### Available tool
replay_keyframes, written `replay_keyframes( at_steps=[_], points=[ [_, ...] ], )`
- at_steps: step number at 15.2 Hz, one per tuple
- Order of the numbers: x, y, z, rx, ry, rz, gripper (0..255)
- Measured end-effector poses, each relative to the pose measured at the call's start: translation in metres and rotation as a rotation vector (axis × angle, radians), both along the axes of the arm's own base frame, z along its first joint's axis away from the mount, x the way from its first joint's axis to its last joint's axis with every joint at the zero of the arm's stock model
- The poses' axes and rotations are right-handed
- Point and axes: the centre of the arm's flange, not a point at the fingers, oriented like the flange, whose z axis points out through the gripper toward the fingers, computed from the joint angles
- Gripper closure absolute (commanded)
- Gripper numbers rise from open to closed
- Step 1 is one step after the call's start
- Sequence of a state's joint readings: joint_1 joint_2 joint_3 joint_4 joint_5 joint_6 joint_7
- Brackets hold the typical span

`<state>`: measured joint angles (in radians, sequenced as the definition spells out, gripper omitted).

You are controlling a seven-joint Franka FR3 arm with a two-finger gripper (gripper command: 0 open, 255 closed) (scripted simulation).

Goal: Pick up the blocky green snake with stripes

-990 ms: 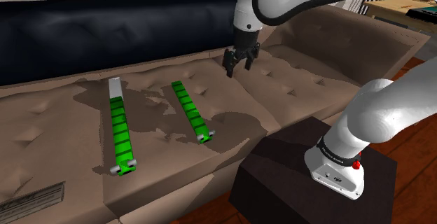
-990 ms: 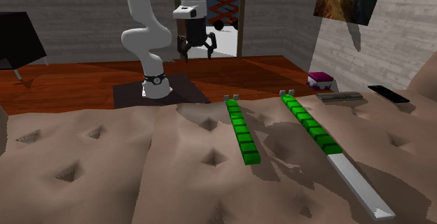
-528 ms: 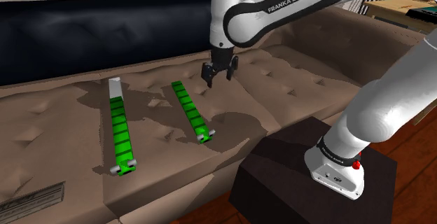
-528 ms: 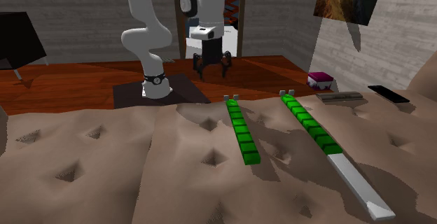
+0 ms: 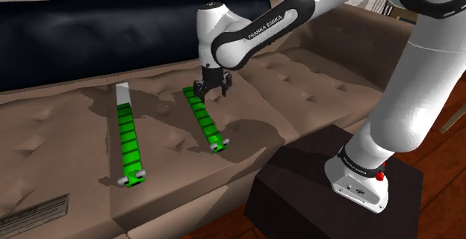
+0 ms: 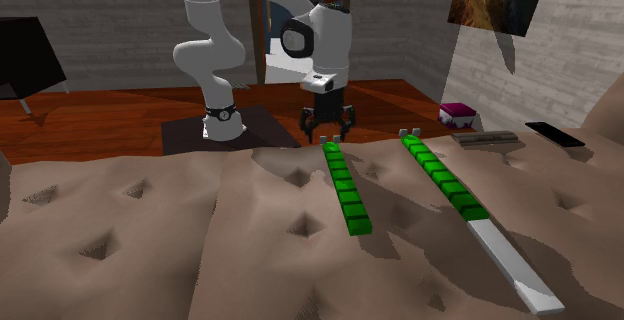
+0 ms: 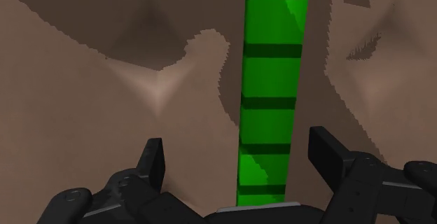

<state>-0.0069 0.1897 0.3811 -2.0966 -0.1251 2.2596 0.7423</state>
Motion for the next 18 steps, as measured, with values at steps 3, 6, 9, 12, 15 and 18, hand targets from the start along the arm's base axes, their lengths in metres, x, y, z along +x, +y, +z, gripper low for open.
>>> replay_keyframes(
  at_steps=[3, 6, 9, 12, 15, 18],
  points=[
    [0.026, 0.012, -0.029, -0.009, 0.001, -0.03, 0],
    [0.051, 0.026, -0.052, -0.018, 0.002, -0.056, 0],
    [0.056, 0.028, -0.069, -0.021, 0.002, -0.062, 0],
    [0.056, 0.028, -0.084, -0.021, 0.002, -0.063, 0],
    [0.056, 0.028, -0.097, -0.021, 0.002, -0.063, 255],
    [0.056, 0.028, -0.097, -0.021, 0.001, -0.063, 255]
  ],
)
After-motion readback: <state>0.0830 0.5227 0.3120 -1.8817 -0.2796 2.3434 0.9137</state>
